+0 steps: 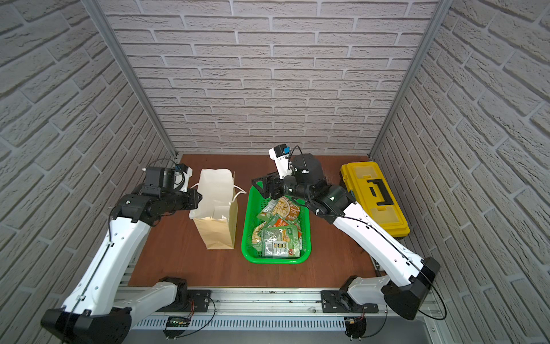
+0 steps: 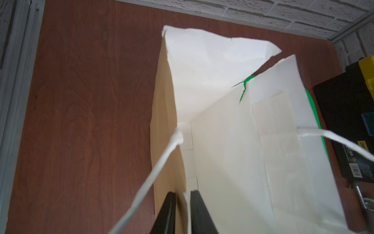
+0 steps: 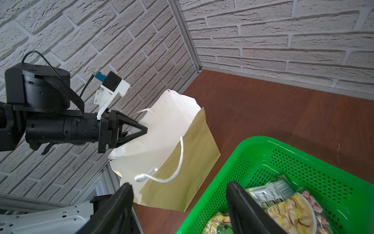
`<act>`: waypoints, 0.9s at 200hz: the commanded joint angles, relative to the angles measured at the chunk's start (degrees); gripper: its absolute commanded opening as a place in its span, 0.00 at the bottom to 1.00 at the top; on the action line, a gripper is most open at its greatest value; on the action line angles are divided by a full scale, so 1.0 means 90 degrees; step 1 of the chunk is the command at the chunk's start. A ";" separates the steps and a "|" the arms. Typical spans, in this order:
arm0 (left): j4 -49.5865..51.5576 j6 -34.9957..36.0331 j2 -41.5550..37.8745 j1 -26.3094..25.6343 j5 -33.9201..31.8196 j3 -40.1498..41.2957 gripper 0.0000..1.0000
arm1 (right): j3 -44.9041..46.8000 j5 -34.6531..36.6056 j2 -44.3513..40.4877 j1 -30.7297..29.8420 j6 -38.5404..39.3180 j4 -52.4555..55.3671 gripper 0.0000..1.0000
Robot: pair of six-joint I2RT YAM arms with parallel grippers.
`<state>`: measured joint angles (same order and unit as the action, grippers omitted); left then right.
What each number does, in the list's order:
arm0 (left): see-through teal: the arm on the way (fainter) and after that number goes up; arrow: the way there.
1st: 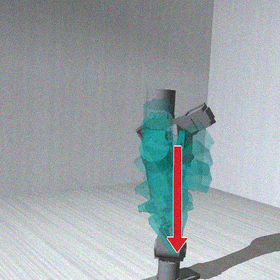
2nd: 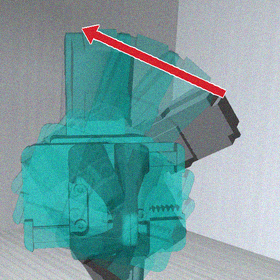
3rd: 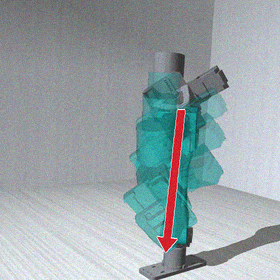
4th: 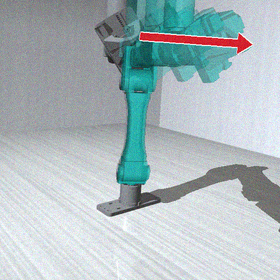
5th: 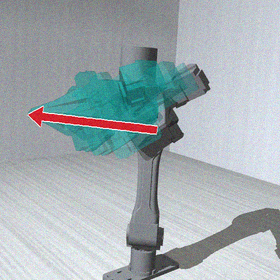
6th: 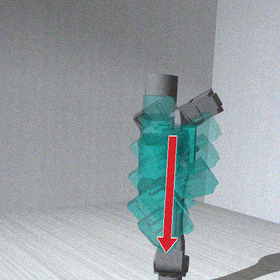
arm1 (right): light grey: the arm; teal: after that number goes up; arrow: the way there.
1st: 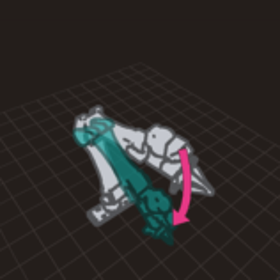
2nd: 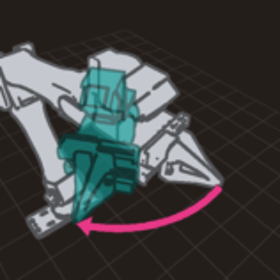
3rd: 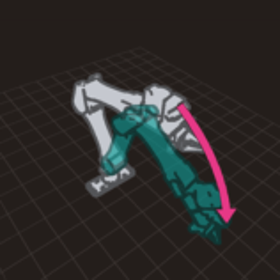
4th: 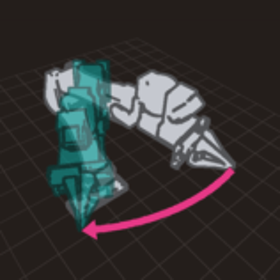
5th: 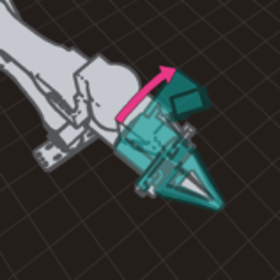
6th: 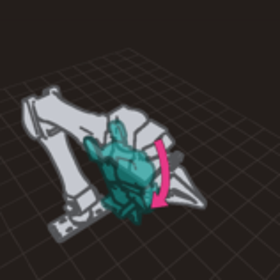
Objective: Place the condiment packets inside the bag
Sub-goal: Open the paper bag at the center of the board, then pick up the condiment packet from the storage box.
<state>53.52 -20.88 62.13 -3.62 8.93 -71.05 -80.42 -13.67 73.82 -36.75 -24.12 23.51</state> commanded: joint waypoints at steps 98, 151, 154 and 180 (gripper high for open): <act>-0.0537 -0.0132 -0.0380 0.0348 0.0797 0.0265 0.26 | 0.2433 0.0334 -0.1832 0.0833 -0.0182 0.0034 0.82; -0.0841 -0.0236 -0.0428 0.0620 0.1484 0.0488 0.27 | 0.3078 0.1255 -0.1653 0.0851 -0.0111 0.0420 0.83; -0.0864 -0.0251 -0.0433 0.0633 0.1545 0.0516 0.27 | 0.3090 0.1307 -0.1607 0.0851 -0.0113 0.0454 0.82; -0.1098 -0.0340 -0.0563 0.0724 0.1964 0.0703 0.25 | 0.3283 0.1490 -0.1114 0.0851 -0.0120 0.0448 0.78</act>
<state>48.10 -22.98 58.70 2.07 21.37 -66.37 -52.56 -4.01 60.58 -29.34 -25.15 27.64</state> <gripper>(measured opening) 0.259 0.792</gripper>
